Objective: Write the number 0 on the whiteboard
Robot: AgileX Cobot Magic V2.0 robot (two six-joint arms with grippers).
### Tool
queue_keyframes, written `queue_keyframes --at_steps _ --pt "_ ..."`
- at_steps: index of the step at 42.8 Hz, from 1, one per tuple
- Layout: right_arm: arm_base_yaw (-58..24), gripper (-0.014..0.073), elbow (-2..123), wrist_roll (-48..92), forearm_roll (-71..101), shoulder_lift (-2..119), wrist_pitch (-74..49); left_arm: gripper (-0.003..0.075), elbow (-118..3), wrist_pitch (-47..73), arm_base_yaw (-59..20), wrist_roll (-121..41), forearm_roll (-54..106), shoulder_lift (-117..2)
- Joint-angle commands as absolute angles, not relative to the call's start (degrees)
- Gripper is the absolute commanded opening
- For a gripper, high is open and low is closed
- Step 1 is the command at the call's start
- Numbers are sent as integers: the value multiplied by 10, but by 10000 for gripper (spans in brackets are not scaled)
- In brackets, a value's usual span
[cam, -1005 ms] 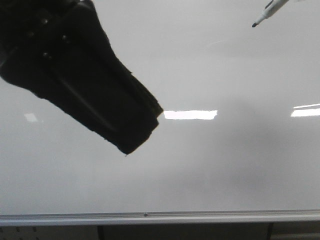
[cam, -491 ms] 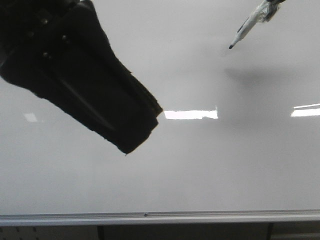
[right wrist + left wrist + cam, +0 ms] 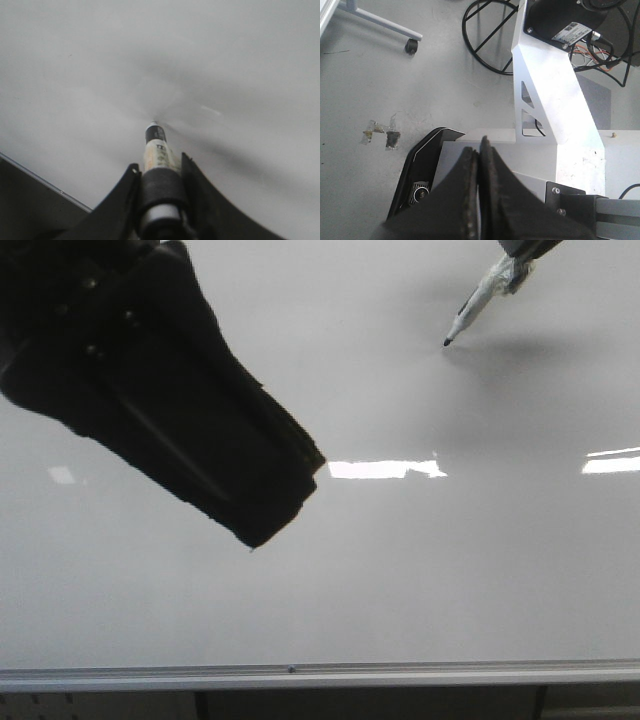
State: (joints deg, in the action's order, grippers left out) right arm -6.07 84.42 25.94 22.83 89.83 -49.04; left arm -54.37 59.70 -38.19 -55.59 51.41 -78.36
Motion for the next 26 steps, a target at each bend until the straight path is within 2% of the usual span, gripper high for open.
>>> queue_keyframes --at_steps 1,26 --pt "-57 -68 865 266 240 885 -459 -20 -562 598 -386 -554 544 -766" --pt "-57 -68 864 266 235 926 -492 -20 -562 598 -386 -554 544 -766"
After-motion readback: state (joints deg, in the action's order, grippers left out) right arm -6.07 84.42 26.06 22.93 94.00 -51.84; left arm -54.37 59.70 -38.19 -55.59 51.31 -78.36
